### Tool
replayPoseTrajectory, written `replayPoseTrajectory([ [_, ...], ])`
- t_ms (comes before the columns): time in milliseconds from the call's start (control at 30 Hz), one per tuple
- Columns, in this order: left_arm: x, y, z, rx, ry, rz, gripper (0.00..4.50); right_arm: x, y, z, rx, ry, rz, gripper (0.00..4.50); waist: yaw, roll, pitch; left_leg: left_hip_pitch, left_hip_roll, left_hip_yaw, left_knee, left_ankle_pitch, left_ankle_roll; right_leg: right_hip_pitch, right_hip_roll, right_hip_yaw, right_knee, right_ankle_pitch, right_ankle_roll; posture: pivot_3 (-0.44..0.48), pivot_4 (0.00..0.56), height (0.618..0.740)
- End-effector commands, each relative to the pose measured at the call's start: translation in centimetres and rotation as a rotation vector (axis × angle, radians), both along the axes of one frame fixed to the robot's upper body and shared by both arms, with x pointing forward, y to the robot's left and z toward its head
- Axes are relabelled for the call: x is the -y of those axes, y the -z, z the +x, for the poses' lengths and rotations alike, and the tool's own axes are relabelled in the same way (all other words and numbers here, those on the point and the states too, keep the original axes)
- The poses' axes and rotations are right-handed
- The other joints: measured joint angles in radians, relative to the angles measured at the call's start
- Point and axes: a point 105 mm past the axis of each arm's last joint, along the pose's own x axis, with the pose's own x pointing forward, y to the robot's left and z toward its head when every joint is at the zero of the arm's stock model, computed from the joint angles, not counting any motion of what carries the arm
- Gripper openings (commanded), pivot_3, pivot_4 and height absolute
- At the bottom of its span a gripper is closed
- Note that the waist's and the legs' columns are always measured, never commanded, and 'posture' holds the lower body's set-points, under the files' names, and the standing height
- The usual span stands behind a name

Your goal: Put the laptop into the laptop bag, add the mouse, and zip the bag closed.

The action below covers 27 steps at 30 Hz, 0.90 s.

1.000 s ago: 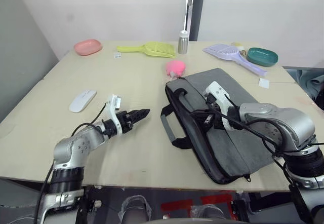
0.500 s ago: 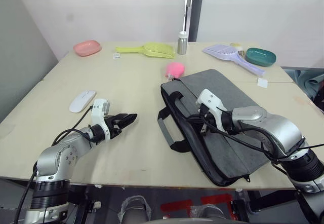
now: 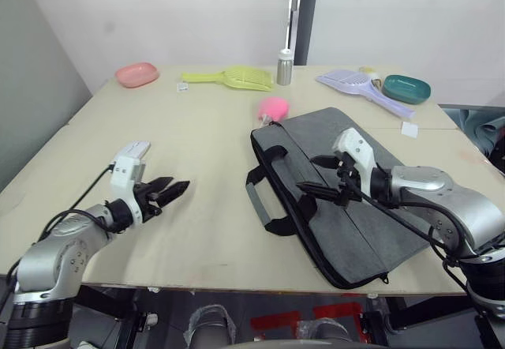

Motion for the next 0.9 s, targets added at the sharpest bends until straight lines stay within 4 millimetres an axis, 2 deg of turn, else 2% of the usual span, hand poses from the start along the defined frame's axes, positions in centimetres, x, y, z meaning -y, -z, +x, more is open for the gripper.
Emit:
replayPoseTrajectory([
  [33,-6.8,-3.2,0.0,0.126,-0.141,0.095,2.99,5.7,-2.4,0.7,0.233,0.163,-0.086,3.92,-0.004,-0.002,-0.001,0.0,0.0,0.0,0.0,0.0,0.0,0.0,0.001,0.0,0.0,0.0,0.0,0.0,0.15,0.74],
  [67,-8.1,-3.7,-0.1,0.145,-0.149,0.147,2.99,8.0,-2.6,0.8,0.244,0.225,-0.097,3.92,-0.008,-0.002,-0.001,0.0,0.0,0.0,0.0,0.0,0.0,0.0,0.001,0.0,-0.001,0.0,0.0,0.0,0.15,0.74],
  [133,-9.9,-4.6,-0.2,0.16,-0.164,0.177,2.99,10.9,-3.0,0.7,0.254,0.305,-0.111,3.92,-0.011,-0.003,-0.001,0.0,-0.001,0.002,0.0,-0.001,0.002,0.0,-0.001,0.002,-0.003,0.001,0.002,0.0,0.15,0.74],
  [267,-12.8,-5.5,-0.4,0.147,-0.197,0.196,2.99,15.2,-4.1,0.0,0.259,0.414,-0.129,3.92,-0.012,-0.003,-0.001,0.0,-0.001,0.003,0.0,0.0,0.003,0.0,-0.001,0.002,-0.003,0.001,0.001,0.0,0.15,0.74],
  [300,-13.5,-5.5,-0.5,0.138,-0.204,0.203,2.99,16.0,-4.3,-0.3,0.25,0.438,-0.113,3.92,-0.014,-0.003,-0.001,0.0,0.0,0.002,0.0,0.0,0.003,0.0,0.0,0.002,-0.002,0.001,0.001,0.0,0.15,0.74],
  [367,-15.4,-4.7,-1.5,0.073,-0.211,0.227,2.99,19.6,-3.3,-1.7,0.194,0.52,-0.145,3.92,-0.013,-0.003,-0.002,0.0,0.0,0.003,0.0,0.0,0.004,0.0,0.0,0.002,-0.002,0.001,0.0,0.0,0.15,0.74],
  [500,-18.1,-4.1,-2.6,0.019,-0.284,0.229,2.99,23.5,-2.6,-3.1,0.141,0.615,-0.16,3.92,-0.013,-0.004,-0.002,0.0,0.0,0.004,0.0,0.0,0.01,0.0,-0.001,0.002,-0.006,0.001,0.0,0.0,0.15,0.74],
  [600,-19.0,-3.8,-3.0,0.002,-0.316,0.219,2.99,25.0,-2.8,-3.3,0.145,0.648,-0.16,3.92,-0.015,-0.003,-0.002,0.0,0.0,0.004,0.001,-0.001,0.007,0.0,-0.001,0.002,-0.004,0.001,-0.001,0.0,0.15,0.74],
  [700,-18.9,-3.0,-3.1,-0.012,-0.3,0.229,2.99,26.0,-2.6,-3.4,0.138,0.654,-0.18,3.92,-0.014,-0.003,-0.002,0.001,0.0,0.004,0.002,-0.001,0.007,0.0,-0.002,0.003,-0.001,0.001,-0.001,0.0,0.15,0.74],
  [900,-18.9,-3.1,-2.7,0.007,-0.307,0.226,2.99,26.7,-2.3,-3.2,0.125,0.662,-0.173,3.92,-0.009,-0.004,-0.002,0.001,0.0,0.004,0.004,-0.001,0.008,0.0,-0.002,0.002,0.0,0.001,-0.002,0.0,0.15,0.74],
])
